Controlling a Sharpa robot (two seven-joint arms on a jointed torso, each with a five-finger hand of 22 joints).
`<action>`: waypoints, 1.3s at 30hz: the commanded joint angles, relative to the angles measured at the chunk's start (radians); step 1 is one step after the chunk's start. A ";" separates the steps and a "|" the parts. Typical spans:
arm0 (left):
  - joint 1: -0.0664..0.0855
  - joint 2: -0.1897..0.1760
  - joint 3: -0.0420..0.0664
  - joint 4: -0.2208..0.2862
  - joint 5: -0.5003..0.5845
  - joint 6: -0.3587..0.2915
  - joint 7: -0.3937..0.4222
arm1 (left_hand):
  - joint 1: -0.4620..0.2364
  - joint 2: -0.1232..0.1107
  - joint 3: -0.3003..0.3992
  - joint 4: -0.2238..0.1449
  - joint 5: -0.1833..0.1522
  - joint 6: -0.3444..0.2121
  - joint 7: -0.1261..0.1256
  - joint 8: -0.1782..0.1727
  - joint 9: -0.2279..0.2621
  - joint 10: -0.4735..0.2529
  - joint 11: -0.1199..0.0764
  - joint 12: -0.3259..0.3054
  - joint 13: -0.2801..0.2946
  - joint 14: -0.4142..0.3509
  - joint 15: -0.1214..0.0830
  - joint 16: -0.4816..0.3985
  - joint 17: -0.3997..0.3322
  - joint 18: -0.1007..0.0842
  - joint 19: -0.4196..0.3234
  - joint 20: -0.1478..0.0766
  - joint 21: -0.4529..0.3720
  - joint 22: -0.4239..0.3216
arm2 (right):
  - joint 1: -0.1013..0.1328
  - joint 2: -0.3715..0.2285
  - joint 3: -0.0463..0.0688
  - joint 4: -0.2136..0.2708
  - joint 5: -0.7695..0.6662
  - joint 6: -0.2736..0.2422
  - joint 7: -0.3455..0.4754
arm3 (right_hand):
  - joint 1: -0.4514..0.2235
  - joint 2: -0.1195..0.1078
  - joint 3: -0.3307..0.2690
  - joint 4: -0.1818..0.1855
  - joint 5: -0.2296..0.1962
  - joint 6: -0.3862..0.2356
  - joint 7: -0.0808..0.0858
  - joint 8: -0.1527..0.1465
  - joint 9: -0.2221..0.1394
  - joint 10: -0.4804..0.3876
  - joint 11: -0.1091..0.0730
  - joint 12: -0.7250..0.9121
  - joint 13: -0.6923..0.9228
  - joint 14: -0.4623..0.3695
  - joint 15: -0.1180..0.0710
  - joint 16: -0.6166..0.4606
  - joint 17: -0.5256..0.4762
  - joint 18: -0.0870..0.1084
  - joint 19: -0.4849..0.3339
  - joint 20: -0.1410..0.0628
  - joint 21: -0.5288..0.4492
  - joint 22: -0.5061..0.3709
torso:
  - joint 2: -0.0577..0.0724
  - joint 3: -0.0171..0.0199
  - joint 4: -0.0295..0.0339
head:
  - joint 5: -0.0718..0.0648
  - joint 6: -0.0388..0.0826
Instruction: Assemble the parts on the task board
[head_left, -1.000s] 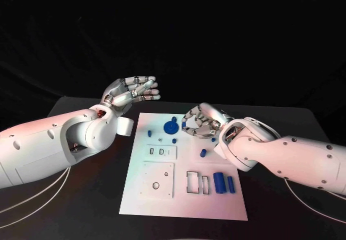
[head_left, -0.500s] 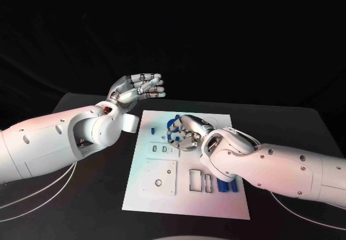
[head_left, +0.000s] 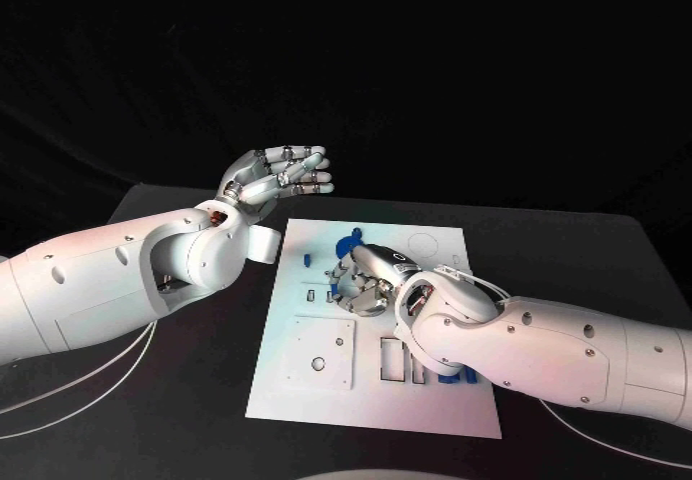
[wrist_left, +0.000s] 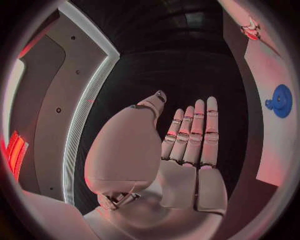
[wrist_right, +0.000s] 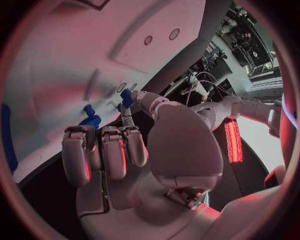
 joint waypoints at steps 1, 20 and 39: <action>0.001 0.001 0.001 0.001 0.002 0.000 0.004 | -0.002 0.002 -0.004 -0.002 0.000 -0.004 0.065 -0.003 0.000 0.006 0.003 -0.005 0.001 -0.008 0.000 -0.004 0.002 0.012 -0.003 0.004 -0.005 -0.002 | -0.003 0.003 0.000 -0.004 -0.032 0.027 -0.018 | -0.010 0.000 0.002 -0.001 0.004 0.002 -0.002 0.003 0.002 0.029 -0.008 -0.006 0.154 0.096 -0.006 0.001 0.235 -0.015 0.048 -0.005 -0.001 0.206 | 0.001 -0.0005 0.0018 | 0.001 -0.004; 0.001 -0.002 0.001 0.002 0.002 0.003 0.003 | -0.002 0.003 -0.004 -0.002 0.000 -0.003 0.065 -0.003 0.000 0.007 0.003 -0.005 0.001 -0.009 0.000 -0.005 0.002 0.012 -0.003 0.005 -0.005 -0.002 | -0.017 0.013 -0.003 -0.029 -0.045 0.019 -0.026 | -0.023 -0.011 -0.002 -0.003 0.004 -0.003 -0.001 0.004 0.002 0.027 -0.007 -0.009 0.152 0.095 -0.005 0.000 0.232 -0.014 0.046 -0.005 -0.004 0.204 | 0.000 -0.0004 0.0011 | 0.006 -0.011; 0.001 -0.001 0.001 0.001 0.002 0.004 0.003 | -0.002 0.003 -0.004 -0.002 0.000 -0.003 0.065 -0.003 0.000 0.007 0.003 -0.005 0.001 -0.009 0.000 -0.005 0.002 0.012 -0.003 0.005 -0.005 -0.002 | -0.018 0.013 -0.003 -0.034 -0.054 0.024 -0.026 | -0.027 -0.026 -0.005 -0.013 0.004 -0.010 0.001 0.004 0.002 0.024 -0.006 -0.011 0.150 0.095 -0.005 0.000 0.232 -0.015 0.046 -0.005 -0.003 0.205 | -0.001 -0.0002 0.0002 | 0.003 -0.009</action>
